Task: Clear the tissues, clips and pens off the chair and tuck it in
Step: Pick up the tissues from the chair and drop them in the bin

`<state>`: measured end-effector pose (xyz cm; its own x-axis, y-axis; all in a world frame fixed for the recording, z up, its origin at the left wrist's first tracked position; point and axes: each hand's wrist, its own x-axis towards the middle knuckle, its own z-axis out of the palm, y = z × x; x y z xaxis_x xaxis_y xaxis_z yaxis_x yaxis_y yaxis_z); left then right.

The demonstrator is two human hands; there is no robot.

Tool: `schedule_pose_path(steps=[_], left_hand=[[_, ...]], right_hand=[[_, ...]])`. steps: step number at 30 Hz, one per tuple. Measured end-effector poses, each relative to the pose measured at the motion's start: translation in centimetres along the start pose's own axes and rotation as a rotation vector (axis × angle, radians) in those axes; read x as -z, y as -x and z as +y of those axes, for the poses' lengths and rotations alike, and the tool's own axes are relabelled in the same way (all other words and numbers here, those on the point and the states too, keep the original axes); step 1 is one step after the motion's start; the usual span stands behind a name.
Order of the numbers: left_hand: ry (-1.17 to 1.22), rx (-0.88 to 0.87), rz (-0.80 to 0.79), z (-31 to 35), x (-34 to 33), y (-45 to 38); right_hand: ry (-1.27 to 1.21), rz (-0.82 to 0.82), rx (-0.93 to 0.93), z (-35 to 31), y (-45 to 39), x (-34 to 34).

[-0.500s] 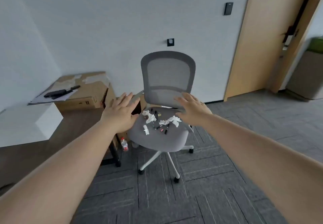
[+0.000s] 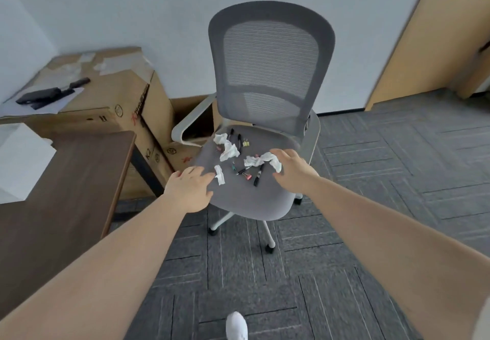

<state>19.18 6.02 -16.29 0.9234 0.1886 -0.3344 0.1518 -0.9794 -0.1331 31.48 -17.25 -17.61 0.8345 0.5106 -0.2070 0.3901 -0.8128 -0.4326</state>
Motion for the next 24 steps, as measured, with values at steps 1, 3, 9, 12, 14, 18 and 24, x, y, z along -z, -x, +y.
schedule_pose_path(steps=[1, 3, 9, 12, 14, 18, 24], left_hand=[[0.008, 0.003, -0.013, -0.4, -0.3, -1.6], [0.022, 0.009, -0.031, -1.3, -0.7, -5.0], [0.16, 0.039, 0.002, -3.3, -2.4, -16.3], [0.161, 0.033, -0.062, -4.0, -4.8, -20.4], [0.175, 0.039, -0.112, -4.4, -6.4, -22.7], [0.204, 0.084, -0.176, -4.0, -9.1, -26.4], [0.368, 0.27, -0.227, -2.1, -13.2, -31.3]], right_hand=[[0.007, -0.018, -0.003, -0.1, -1.5, -0.5], [0.033, -0.056, -0.014, -0.1, -4.3, -1.3], [0.011, -0.068, -0.121, 0.9, -14.3, -3.8], [0.034, -0.092, -0.181, 1.9, -18.1, -5.8], [0.046, -0.097, -0.22, 2.6, -20.0, -7.2], [0.07, -0.13, -0.313, 4.5, -23.5, -10.0], [-0.031, -0.139, -0.506, 9.3, -29.7, -13.8]])
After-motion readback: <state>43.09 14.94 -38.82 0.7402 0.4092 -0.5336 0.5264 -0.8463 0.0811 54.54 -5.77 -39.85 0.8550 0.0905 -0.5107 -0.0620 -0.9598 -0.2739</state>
